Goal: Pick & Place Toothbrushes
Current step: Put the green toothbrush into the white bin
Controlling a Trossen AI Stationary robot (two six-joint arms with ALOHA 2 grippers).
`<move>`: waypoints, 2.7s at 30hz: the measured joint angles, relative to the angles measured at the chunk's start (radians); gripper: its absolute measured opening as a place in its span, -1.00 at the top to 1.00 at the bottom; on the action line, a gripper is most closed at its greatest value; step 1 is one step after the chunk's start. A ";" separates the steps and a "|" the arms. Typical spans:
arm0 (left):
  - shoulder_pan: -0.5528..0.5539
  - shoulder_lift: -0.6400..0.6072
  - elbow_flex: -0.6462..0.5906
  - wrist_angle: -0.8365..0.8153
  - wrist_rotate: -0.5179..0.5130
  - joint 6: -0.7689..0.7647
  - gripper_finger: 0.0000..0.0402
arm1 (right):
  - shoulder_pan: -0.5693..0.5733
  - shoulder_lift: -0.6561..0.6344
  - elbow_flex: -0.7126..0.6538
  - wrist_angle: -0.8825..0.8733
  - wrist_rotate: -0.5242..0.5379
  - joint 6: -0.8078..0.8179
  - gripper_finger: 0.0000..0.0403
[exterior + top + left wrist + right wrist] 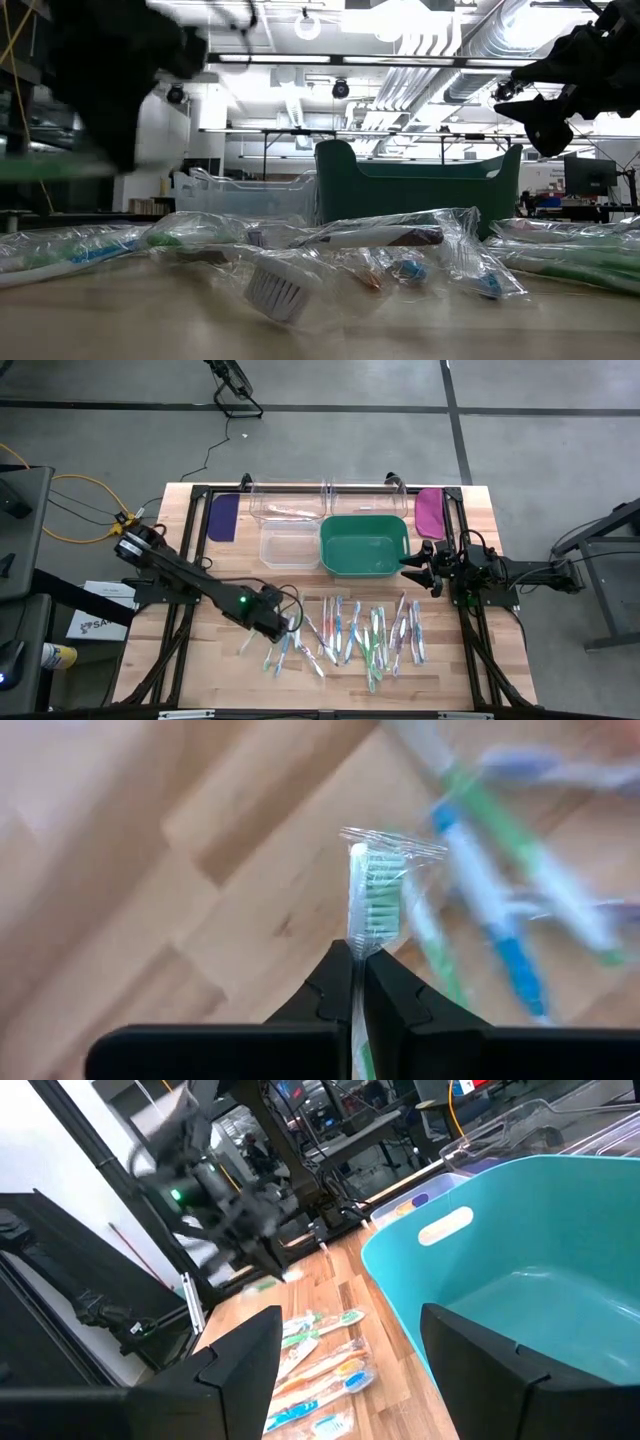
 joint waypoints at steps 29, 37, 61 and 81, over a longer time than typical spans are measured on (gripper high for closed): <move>0.671 -0.046 0.324 0.027 0.047 1.295 0.98 | 0.000 0.000 0.000 0.001 0.000 0.000 -0.16; 0.783 -0.011 0.324 0.058 0.103 1.342 0.98 | 0.000 0.000 0.000 0.002 0.000 0.000 -0.16; 0.786 0.196 0.324 0.107 0.173 1.362 0.97 | 0.000 0.000 0.000 0.002 0.000 0.000 -0.16; 0.785 0.201 0.323 0.071 0.181 1.284 0.25 | 0.000 0.000 0.000 0.002 0.000 0.000 -0.16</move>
